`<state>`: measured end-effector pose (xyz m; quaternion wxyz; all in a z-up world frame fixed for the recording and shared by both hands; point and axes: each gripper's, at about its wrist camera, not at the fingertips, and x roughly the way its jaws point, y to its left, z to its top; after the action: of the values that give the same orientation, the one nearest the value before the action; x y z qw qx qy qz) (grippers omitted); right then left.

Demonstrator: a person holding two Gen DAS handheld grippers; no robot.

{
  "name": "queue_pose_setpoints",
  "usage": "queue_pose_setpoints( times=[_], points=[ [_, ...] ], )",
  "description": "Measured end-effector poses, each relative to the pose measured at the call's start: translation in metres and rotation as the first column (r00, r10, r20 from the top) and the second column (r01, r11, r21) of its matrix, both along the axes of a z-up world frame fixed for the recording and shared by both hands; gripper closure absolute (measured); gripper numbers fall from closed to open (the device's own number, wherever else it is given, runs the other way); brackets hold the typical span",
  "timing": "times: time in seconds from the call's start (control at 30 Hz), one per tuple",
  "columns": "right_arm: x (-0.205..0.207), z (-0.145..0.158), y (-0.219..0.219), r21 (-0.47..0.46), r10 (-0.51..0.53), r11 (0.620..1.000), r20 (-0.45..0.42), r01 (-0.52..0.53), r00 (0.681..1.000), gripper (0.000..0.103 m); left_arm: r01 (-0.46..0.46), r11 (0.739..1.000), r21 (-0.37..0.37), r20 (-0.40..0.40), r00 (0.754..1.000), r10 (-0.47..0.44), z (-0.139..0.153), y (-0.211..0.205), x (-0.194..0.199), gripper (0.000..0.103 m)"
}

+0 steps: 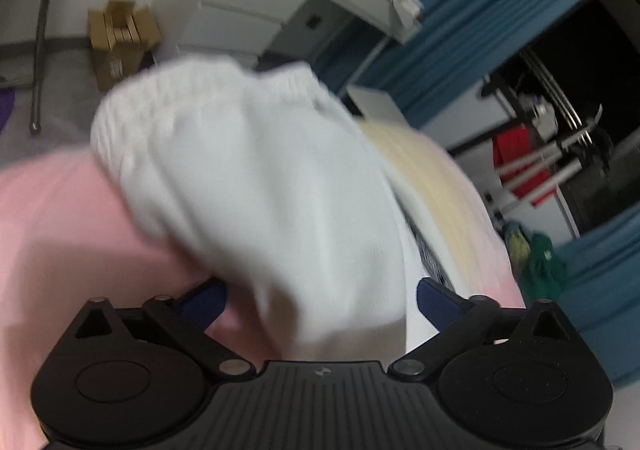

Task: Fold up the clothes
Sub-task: 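Grasp the ribbed cuff with the right gripper while the left gripper grasps the pants body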

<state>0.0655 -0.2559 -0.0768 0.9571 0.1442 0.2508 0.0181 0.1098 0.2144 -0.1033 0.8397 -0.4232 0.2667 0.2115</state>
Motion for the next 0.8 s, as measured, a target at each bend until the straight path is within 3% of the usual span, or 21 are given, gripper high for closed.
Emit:
queue_pose_setpoints(
  times=[0.13,0.27,0.33,0.43,0.6,0.8],
  points=[
    [0.015,-0.026,0.018,-0.072,0.07,0.995,-0.081,-0.076,0.994,0.02,-0.072,0.997,0.023,0.006,0.997,0.072,-0.007,0.025,0.006,0.017],
    [0.029,-0.051,0.033,-0.131,0.095,0.984,-0.175,-0.119,0.98,0.017,-0.029,0.979,0.202,-0.022,0.999,0.034,0.008,0.022,0.019,0.036],
    [0.033,-0.053,0.035,-0.144,0.101,0.981,-0.18,-0.128,0.979,0.016,-0.015,0.951,0.309,-0.028,0.999,0.025,0.02,0.008,0.022,0.055],
    [0.034,-0.053,0.033,-0.129,0.098,0.984,-0.179,-0.122,0.979,0.015,0.001,0.891,0.454,-0.028,1.0,0.013,0.038,-0.014,0.026,0.07],
    [0.036,-0.042,0.027,-0.078,0.08,0.992,-0.192,-0.097,0.978,0.015,0.018,0.826,0.564,0.023,0.999,-0.038,0.078,-0.066,0.019,0.077],
    [0.014,-0.003,-0.027,0.161,-0.069,0.983,-0.099,0.085,0.993,0.016,-0.045,0.725,0.687,0.149,0.986,-0.08,0.127,-0.157,0.01,0.078]
  ],
)
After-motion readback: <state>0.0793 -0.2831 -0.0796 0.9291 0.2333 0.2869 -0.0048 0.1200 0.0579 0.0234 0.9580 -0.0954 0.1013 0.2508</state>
